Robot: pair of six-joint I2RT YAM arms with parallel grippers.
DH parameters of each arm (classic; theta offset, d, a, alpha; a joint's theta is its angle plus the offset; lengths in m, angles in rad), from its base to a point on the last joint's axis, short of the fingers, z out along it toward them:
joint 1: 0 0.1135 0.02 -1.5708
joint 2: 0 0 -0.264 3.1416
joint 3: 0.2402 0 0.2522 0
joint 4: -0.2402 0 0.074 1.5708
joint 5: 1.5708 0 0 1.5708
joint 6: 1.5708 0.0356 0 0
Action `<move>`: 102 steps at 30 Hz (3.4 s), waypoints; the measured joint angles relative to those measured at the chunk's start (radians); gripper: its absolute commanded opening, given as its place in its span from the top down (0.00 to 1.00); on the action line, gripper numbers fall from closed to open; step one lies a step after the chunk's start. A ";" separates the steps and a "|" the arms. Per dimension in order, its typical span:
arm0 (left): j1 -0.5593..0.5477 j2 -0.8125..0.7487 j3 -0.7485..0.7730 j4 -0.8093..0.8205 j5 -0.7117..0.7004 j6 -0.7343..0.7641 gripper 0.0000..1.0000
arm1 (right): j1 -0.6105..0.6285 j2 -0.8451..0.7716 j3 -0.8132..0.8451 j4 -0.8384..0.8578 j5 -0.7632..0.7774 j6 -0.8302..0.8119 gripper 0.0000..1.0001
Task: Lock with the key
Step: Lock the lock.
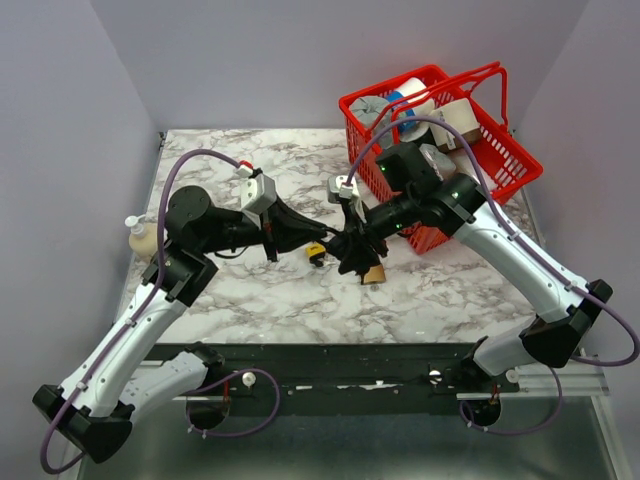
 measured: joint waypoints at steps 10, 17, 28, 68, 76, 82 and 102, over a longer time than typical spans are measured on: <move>-0.004 -0.024 0.008 -0.078 -0.021 0.082 1.00 | -0.005 0.000 0.000 0.000 0.014 -0.028 0.99; 0.000 -0.015 0.076 -0.190 -0.013 0.132 1.00 | -0.012 -0.026 -0.024 0.033 0.013 -0.049 0.99; 0.011 0.003 0.140 -0.323 -0.007 0.195 1.00 | -0.032 -0.048 -0.036 0.056 0.012 -0.084 0.99; 0.008 0.065 0.040 -0.070 0.023 -0.001 1.00 | -0.025 0.031 0.166 -0.185 0.114 -0.029 0.99; -0.023 0.080 0.040 0.031 0.018 -0.028 1.00 | 0.002 0.045 0.150 -0.218 0.108 -0.035 0.99; 0.053 0.062 0.050 -0.032 0.057 -0.005 1.00 | -0.023 0.014 0.070 -0.064 0.064 -0.036 0.99; 0.121 0.063 0.132 -0.180 0.124 0.038 1.00 | -0.053 -0.031 -0.005 0.076 0.024 -0.088 0.99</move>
